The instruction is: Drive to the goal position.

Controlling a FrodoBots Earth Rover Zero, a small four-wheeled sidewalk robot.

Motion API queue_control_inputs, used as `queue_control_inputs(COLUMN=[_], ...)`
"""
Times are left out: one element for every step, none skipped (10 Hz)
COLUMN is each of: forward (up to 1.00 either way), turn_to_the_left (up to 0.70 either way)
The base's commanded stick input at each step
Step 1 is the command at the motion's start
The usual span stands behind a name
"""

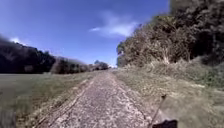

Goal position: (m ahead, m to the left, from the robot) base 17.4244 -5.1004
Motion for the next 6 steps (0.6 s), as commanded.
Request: queue_control_inputs(forward=[0.5, 0.5, 0.5, 0.5, 0.5, 0.5], turn_to_the_left=[0.0, 0.0, 0.0, 0.0, 0.0, 0.0])
